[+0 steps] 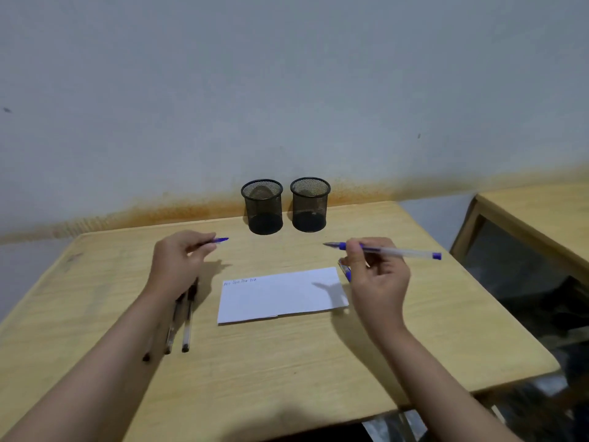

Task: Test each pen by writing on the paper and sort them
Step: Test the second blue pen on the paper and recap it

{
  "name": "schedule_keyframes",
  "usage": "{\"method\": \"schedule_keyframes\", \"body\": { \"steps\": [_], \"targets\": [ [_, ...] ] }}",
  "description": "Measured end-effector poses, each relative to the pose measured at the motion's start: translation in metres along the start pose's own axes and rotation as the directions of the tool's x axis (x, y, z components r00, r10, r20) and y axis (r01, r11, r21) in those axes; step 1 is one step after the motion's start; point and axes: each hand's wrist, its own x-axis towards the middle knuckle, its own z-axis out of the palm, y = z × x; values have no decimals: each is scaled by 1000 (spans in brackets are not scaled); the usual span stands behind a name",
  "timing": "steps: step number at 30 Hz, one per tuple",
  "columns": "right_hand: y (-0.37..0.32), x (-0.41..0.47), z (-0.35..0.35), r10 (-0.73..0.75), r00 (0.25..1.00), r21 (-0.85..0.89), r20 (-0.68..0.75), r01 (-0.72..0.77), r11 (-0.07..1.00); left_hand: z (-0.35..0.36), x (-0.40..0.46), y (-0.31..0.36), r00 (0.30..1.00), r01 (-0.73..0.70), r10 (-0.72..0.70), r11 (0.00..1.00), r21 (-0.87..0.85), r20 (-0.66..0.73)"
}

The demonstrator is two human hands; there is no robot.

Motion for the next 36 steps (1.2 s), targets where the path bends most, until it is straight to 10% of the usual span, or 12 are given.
{"method": "schedule_keyframes", "body": {
  "steps": [7,18,26,36],
  "targets": [
    [8,-18,20,110,989,20,97,-112,993,39,8,-14,956,86,-138,976,201,259],
    [21,-16,24,244,957,-83,154,-234,969,39,3,-13,938,105,-189,954,282,289],
    [34,6,46,327,917,-152,230,-298,942,32,-80,8,929,-198,131,966,164,347],
    [69,6,87,570,715,-157,405,-559,814,44,-94,-6,890,-259,154,945,198,429]
  ]
}}
